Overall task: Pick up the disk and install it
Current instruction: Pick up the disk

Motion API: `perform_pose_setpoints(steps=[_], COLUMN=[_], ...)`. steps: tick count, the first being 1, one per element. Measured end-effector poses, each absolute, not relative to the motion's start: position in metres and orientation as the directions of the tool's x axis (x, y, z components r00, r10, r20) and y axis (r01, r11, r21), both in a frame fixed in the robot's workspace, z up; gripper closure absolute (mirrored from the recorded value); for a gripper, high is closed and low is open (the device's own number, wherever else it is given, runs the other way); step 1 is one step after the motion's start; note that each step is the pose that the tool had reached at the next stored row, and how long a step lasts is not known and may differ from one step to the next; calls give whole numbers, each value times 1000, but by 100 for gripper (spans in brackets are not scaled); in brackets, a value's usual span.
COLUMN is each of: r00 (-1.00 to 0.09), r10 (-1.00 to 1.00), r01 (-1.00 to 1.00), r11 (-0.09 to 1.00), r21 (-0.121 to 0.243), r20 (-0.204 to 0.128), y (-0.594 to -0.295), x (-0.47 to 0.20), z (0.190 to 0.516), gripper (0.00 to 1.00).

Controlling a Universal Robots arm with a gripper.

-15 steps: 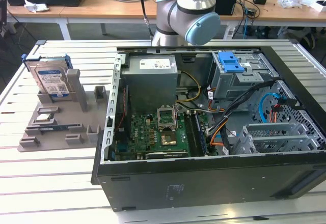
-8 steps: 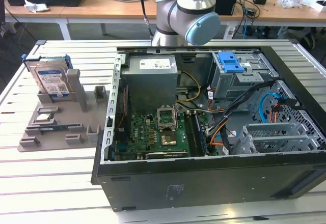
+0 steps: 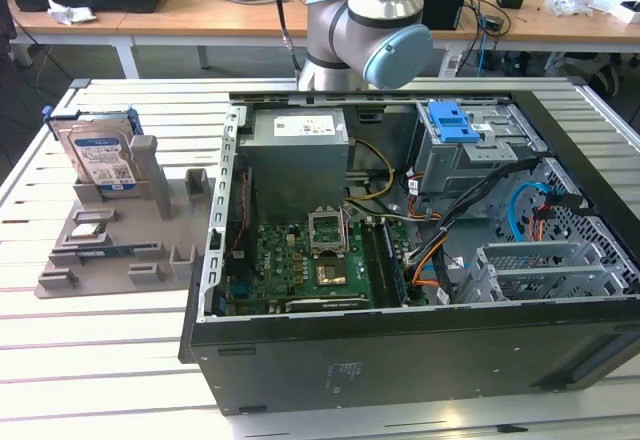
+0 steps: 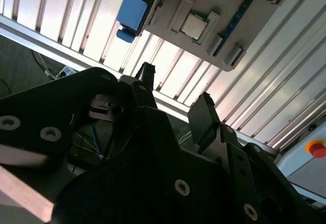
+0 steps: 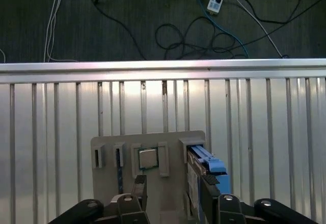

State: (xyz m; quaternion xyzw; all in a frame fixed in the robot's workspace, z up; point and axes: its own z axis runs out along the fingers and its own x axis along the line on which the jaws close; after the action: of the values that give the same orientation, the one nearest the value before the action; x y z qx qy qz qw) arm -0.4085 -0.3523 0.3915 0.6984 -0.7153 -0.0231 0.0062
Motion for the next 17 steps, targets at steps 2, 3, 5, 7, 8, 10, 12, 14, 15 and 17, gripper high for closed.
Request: perform_pose_setpoints(steps=[2,3,5,7,8,10,12,14,15,17], r00=[-25,-26,-32,-38,-38,-39,-39,-39,-39,-39], r10=[-999,-999,-999,-999,-999,-999,-999,-999,-999,-999], r01=[-999,-999,-999,-998,-998,-998,-998,-998,-998,-998], r11=[24,25,31,37,37,38,38,38,38,38], r21=[42,42,42,42,42,42,42,42,42,42], r20=[-24,-23,-23,-23,-23,-23,-23,-23,-23,-23], y=[-352,-352,-352,-352,-352,-352,-352,-352,-352,-352], x=[-408,-408,-408,-408,-408,-408,-408,-408,-408,-408], z=[391,391,391,391,391,391,391,391,391,391], gripper=[46,46,46,46,46,46,46,46,46,46])
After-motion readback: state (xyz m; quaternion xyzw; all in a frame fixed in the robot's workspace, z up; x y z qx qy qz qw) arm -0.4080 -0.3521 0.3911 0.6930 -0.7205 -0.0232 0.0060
